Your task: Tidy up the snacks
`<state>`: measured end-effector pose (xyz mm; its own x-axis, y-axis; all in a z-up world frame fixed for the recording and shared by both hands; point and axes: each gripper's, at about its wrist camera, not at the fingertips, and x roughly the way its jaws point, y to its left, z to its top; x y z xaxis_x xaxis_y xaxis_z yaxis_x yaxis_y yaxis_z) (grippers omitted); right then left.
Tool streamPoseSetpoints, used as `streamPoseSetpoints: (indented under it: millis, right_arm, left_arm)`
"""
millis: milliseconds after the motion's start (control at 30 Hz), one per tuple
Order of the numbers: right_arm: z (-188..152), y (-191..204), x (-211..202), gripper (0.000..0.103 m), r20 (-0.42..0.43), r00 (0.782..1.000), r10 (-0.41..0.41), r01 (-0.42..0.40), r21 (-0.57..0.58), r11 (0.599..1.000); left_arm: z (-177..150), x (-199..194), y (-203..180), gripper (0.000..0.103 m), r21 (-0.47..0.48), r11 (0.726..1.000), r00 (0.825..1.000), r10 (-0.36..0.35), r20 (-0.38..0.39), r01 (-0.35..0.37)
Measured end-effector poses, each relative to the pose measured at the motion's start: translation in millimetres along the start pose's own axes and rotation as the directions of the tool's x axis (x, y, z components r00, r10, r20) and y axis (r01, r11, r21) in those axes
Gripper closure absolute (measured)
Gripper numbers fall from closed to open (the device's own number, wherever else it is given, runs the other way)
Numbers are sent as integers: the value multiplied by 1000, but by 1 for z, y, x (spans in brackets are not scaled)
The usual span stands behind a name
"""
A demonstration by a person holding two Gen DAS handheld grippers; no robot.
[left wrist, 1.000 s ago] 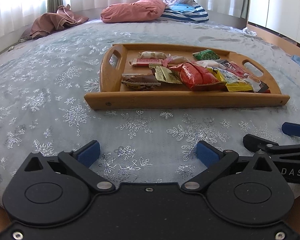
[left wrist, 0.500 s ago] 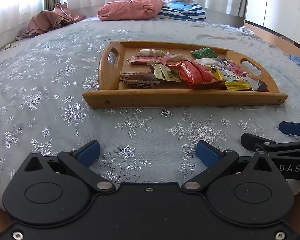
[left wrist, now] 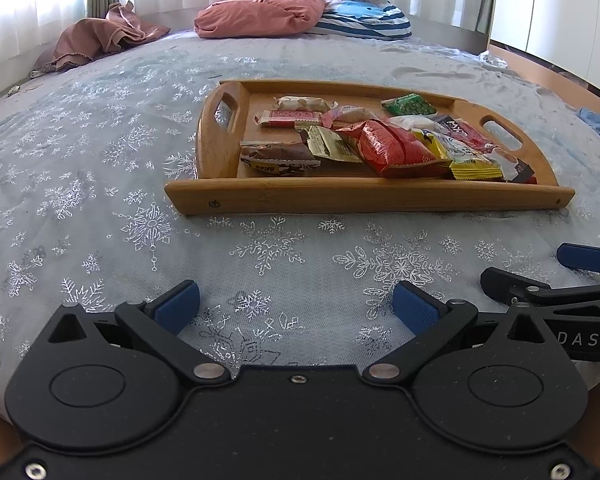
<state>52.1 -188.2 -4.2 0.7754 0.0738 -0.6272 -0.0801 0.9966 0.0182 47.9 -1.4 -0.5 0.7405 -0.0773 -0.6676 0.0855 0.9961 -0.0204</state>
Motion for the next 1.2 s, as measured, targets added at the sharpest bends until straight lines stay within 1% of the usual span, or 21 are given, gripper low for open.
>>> streamPoseSetpoints:
  millis: [200,1200]
  right_arm:
    - [0,0,0,0,0,1000,0,0,-1,1000]
    - [0,0,0,0,3,1000,-1,1,-5,1000]
  left_arm:
    - [-2,0,-3,0,7,1000,1000,9,7,-9]
    - [-3,0,-3,0,10,1000,1000,10,10,-10]
